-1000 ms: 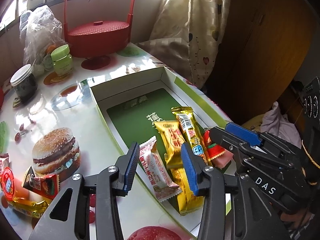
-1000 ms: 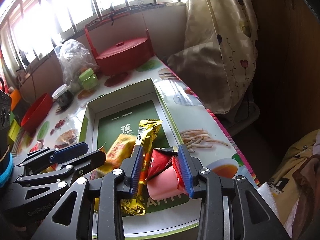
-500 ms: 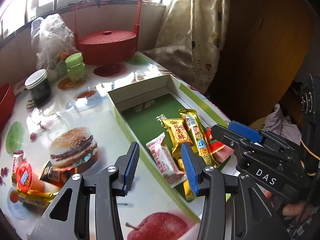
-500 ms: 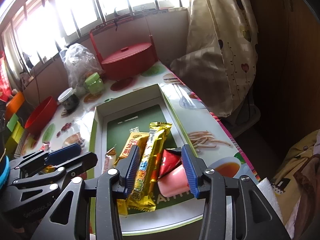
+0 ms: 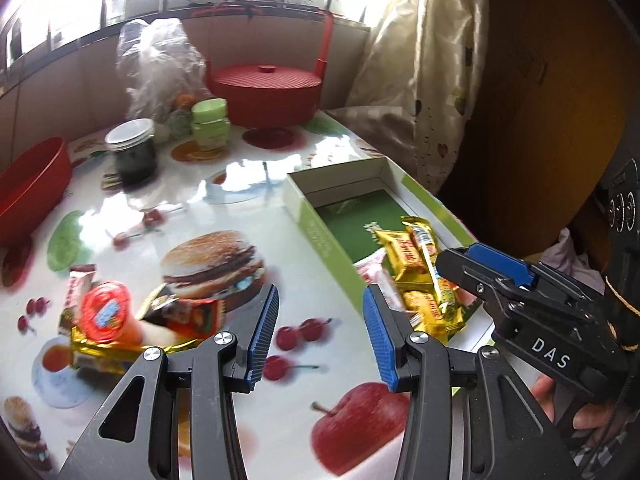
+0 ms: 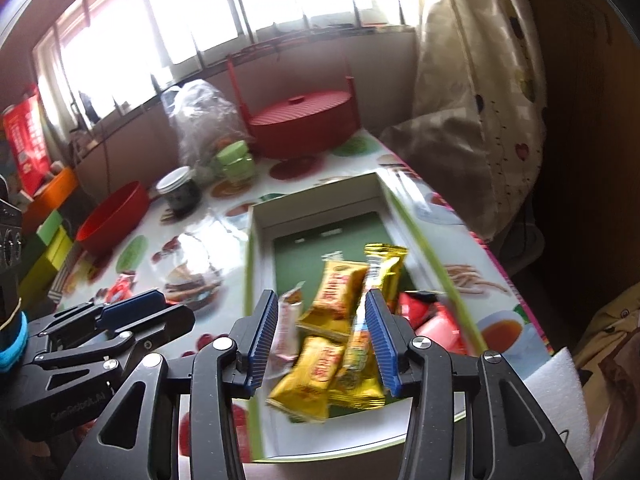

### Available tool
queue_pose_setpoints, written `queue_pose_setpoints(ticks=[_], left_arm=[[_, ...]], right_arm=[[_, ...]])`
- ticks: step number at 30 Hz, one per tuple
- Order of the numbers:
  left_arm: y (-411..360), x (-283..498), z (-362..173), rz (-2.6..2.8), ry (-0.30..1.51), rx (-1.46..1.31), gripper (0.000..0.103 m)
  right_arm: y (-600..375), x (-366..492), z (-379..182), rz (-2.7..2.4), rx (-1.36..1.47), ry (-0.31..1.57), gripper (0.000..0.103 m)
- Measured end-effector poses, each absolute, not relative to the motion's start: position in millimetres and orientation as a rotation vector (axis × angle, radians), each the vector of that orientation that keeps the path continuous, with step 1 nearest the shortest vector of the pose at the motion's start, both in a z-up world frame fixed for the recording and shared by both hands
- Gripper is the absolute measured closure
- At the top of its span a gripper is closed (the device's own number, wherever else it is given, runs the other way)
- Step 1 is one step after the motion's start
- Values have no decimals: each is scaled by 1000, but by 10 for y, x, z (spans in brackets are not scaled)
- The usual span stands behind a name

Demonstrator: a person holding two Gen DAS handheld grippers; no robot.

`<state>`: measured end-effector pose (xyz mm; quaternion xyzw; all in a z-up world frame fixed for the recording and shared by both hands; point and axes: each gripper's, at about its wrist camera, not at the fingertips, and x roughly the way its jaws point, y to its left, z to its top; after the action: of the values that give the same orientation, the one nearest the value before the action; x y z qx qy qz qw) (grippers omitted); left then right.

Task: Organize snacks
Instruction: 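Withdraw both open tools from the box toward the remaining snacks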

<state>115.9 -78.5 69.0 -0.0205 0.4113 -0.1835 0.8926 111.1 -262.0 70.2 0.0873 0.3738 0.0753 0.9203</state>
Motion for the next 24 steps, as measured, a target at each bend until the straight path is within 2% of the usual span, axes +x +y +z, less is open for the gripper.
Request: queue_pose_setpoints(ticks=[24], left_arm=[[418,913,642,-179,834,-163,58]], right_arm=[[-1398,1122,656,445,12,793,56]])
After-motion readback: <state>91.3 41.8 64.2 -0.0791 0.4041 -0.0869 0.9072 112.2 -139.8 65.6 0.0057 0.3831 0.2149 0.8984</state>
